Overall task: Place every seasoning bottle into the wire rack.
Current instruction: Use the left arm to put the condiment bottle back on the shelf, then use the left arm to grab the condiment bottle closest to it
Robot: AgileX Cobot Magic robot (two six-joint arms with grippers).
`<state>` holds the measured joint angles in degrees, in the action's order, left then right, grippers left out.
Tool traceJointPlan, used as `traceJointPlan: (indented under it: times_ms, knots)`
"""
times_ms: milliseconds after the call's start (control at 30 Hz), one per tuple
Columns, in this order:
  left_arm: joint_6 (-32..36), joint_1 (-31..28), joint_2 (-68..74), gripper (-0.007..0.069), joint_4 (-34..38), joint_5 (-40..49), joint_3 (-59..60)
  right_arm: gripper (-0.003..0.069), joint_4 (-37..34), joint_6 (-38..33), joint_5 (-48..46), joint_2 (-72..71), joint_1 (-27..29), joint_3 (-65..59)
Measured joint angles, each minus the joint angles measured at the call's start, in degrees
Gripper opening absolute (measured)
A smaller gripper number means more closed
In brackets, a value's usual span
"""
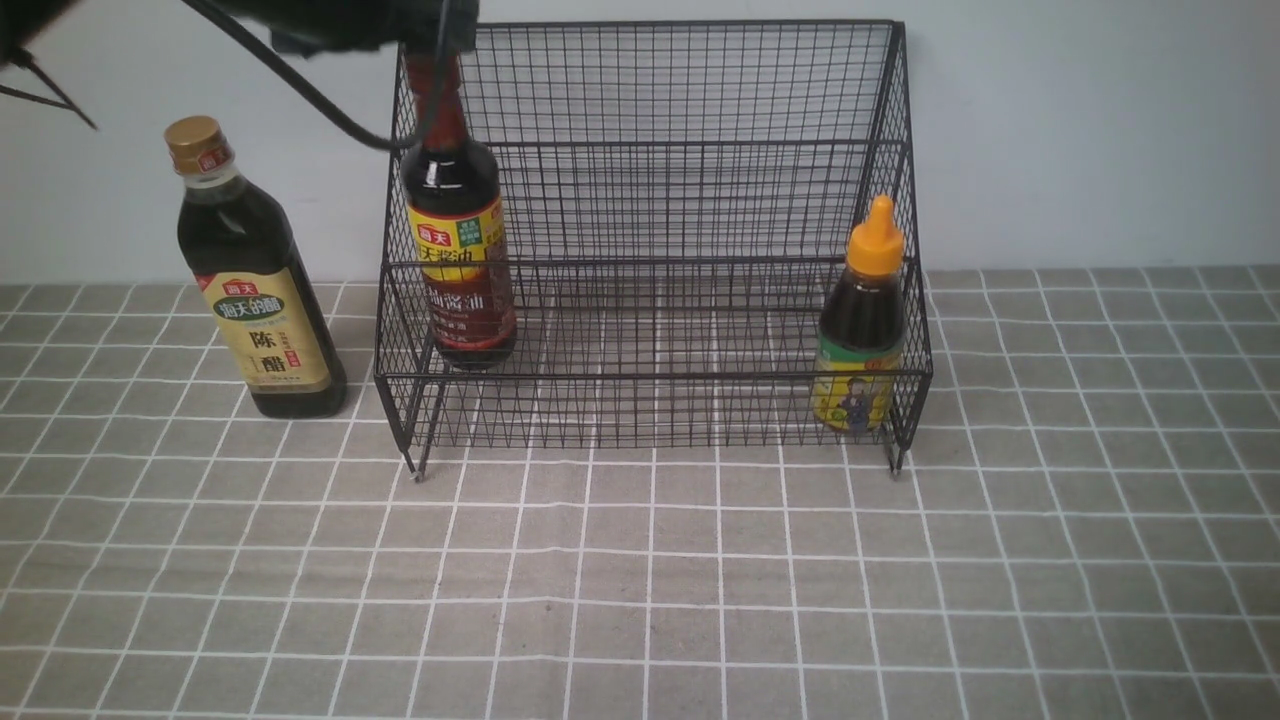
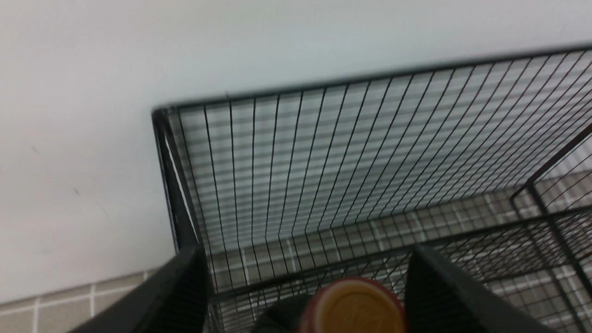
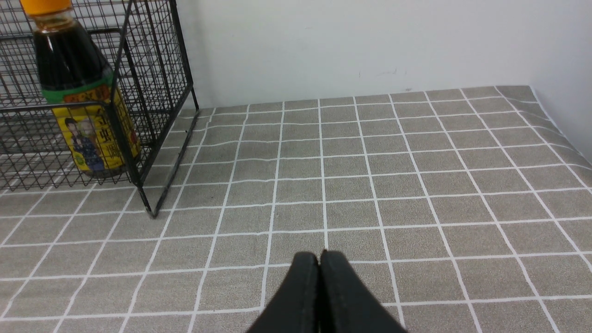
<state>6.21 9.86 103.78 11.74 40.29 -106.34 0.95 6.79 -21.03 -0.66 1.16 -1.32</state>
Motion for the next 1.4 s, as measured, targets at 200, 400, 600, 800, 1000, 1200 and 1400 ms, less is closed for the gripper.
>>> traceJointPlan:
  times_ms: [200,400,600,800,1000,1200,1400]
  knots:
    - [-1.5,-1.7,-7.3,0.0447,-1.5,1.0,-0.1,-0.0012,0.0,0.2,0.0,0.0,0.0,0.0]
    - [-8.0,-8.0,-11.7,0.0113,-6.6,12.0,-0.3,-0.0012,0.0,0.2,0.0,0.0,0.0,0.0]
    - [-9.8,-17.3,-9.4,-0.0005,-6.6,29.0,-0.4,-0.0012,0.0,0.2,0.0,0.0,0.0,0.0]
    - [-0.9,-17.9,-5.4,0.003,-4.7,31.4,-0.4,-0.0012,0.0,0.2,0.0,0.0,0.0,0.0]
    - [4.6,-14.4,-3.8,0.0212,-5.1,26.5,-0.4,-0.0012,0.0,0.2,0.0,0.0,0.0,0.0]
    - [5.2,-12.5,0.0,0.0479,-8.7,19.9,-0.4,-0.0012,0.0,0.2,0.0,0.0,0.0,0.0]
    - [5.2,-12.5,4.6,0.0561,-9.6,17.3,-0.4,-0.0012,0.0,0.2,0.0,0.0,0.0,0.0]
